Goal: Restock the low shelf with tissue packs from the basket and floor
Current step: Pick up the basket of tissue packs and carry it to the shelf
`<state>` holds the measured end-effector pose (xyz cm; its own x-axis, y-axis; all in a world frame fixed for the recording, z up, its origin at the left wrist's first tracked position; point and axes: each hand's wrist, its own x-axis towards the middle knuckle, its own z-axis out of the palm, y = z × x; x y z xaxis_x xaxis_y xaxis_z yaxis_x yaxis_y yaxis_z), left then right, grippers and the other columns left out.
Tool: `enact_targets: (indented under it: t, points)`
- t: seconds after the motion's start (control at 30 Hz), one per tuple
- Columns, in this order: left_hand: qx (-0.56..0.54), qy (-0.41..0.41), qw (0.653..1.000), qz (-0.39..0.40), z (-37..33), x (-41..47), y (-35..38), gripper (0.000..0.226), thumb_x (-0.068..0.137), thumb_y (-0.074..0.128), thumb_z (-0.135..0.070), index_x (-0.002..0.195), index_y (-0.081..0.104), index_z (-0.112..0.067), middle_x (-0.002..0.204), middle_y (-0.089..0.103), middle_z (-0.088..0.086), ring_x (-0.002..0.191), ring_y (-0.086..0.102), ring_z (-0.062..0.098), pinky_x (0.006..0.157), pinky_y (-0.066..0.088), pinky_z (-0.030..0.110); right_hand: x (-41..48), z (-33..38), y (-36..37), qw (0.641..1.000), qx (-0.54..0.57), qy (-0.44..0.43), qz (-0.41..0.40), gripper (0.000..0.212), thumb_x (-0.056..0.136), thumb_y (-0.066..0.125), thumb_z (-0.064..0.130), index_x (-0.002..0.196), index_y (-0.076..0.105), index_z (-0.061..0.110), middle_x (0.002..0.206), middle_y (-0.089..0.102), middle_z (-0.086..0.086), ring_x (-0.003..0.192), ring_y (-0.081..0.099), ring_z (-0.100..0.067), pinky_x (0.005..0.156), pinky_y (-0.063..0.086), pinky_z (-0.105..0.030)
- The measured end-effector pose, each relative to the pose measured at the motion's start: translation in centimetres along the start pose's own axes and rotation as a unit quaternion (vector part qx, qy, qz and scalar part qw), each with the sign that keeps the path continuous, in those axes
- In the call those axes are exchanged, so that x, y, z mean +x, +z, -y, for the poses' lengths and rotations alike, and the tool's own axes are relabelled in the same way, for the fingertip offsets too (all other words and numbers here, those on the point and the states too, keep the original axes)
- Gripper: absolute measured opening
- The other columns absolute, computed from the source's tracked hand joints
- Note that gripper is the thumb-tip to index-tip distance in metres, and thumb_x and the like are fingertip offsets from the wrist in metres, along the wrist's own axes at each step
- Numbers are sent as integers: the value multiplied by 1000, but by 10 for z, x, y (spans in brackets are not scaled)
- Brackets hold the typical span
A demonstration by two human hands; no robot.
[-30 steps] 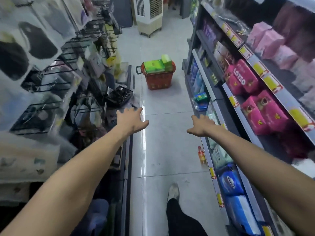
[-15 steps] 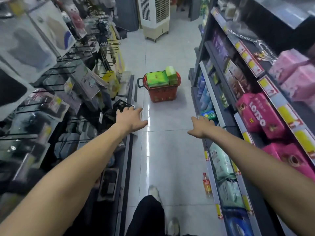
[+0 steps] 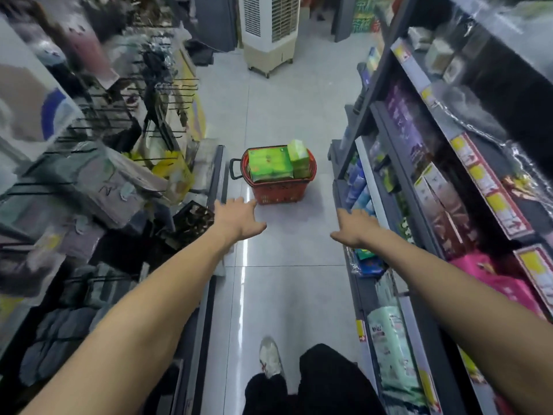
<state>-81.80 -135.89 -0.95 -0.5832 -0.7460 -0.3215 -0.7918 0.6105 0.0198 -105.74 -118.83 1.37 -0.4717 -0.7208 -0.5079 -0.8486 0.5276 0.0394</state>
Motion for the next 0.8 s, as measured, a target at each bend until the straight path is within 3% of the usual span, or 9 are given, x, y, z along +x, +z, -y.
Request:
enact_targets:
  t: [0.13, 0.33, 0.57, 0.67, 0.8]
  points:
    - [-16, 4, 1000, 4, 3, 65, -22, 76, 84, 50, -67, 150, 41, -33, 143, 55, 12, 137, 46, 35, 116, 29, 63, 59, -4, -35, 1000, -1, -2, 6, 63, 93, 55, 52, 141, 39, 14, 148, 40, -24, 139, 38, -45, 111, 37, -54]
    - [-32, 4, 999, -7, 2, 171, -43, 71, 81, 46, -69, 145, 44, -37, 138, 58, 9, 134, 49, 34, 114, 30, 65, 170, -17, -78, 1000, 3, -3, 16, 73, 95, 55, 51, 153, 29, 16, 153, 33, -24, 143, 33, -43, 112, 34, -52]
    - [-38, -25, 999, -3, -1, 307, -72, 78, 80, 42, -72, 150, 42, -37, 138, 59, 8, 132, 51, 32, 108, 41, 51, 317, -39, -125, 998, -37, -42, 4, 71, 92, 56, 50, 149, 34, 16, 149, 38, -21, 140, 34, -41, 112, 33, -52]
    - [-40, -53, 998, -16, 2, 360, -77, 77, 79, 40, -76, 147, 44, -40, 140, 59, 5, 133, 49, 30, 109, 39, 57, 375, -50, -144, 995, -76, -65, 9, 72, 92, 56, 51, 150, 32, 17, 147, 39, -20, 137, 35, -40, 113, 33, -52]
    - [-18, -48, 998, 24, 4, 414, -78, 80, 82, 41, -75, 153, 37, -38, 148, 51, 8, 144, 37, 30, 113, 31, 63, 440, -59, -163, 995, -77, -70, 11, 71, 93, 56, 51, 150, 31, 18, 149, 37, -21, 139, 32, -41, 115, 31, -51]
